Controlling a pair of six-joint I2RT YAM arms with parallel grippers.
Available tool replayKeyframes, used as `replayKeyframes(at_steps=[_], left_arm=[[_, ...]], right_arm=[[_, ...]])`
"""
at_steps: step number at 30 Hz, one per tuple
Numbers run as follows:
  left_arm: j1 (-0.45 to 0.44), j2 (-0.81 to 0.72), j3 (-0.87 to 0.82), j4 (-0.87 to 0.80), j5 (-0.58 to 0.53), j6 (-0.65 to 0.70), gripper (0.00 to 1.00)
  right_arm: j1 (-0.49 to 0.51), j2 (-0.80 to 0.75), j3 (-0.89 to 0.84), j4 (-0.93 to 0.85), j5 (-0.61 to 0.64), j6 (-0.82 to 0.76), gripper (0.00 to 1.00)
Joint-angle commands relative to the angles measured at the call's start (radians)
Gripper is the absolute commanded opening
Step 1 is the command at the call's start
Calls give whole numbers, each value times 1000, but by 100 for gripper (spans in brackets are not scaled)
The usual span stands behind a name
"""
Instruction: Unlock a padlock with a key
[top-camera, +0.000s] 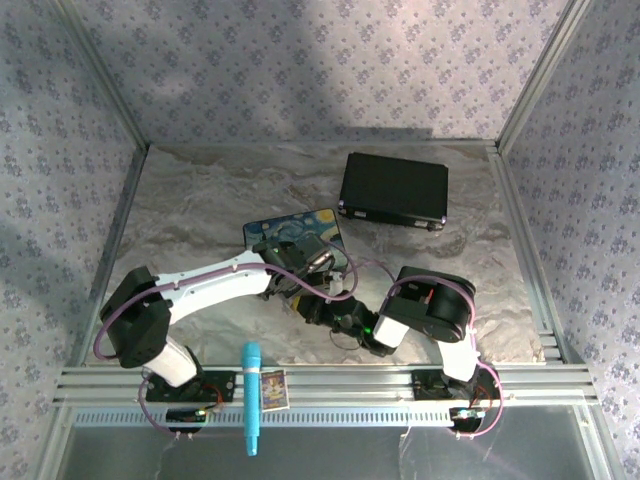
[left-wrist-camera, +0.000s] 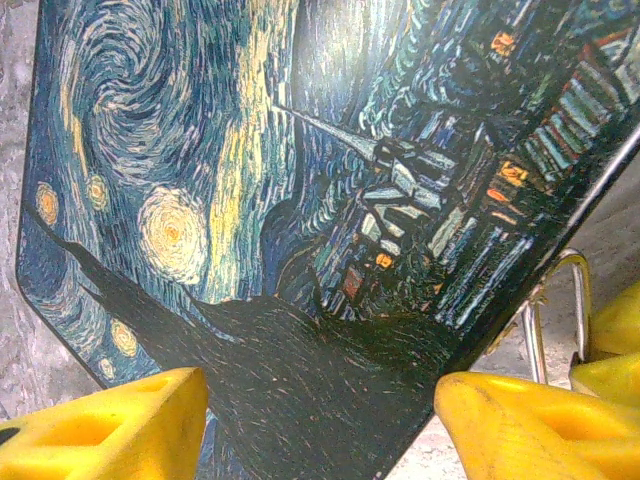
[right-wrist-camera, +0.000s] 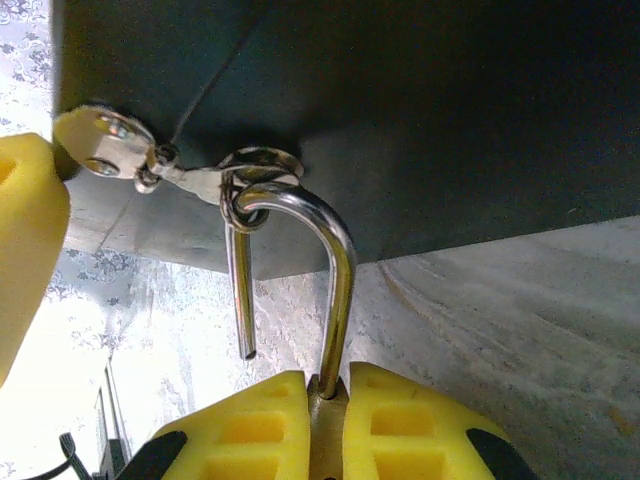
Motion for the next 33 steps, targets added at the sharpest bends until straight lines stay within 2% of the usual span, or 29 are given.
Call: replayKeyframes(at_steps=[1, 9, 17, 21, 33], left_arm=[[-3, 97, -74, -99, 97, 28, 67], [-15, 128, -87, -112, 77, 31, 67], [-15, 140, -84, -117, 77, 29, 67], [-16, 143, -85, -109, 77, 31, 67], [-16, 132, -81, -104, 91, 29, 67]], right_arm=[[-14, 31, 0, -44, 76, 45, 0], [-29, -17, -5, 10, 97, 44, 0], [-34, 11, -30, 151, 136, 83, 0], [7, 33, 14, 136, 155, 84, 0], [-35, -4, -39, 146, 179, 78, 0]])
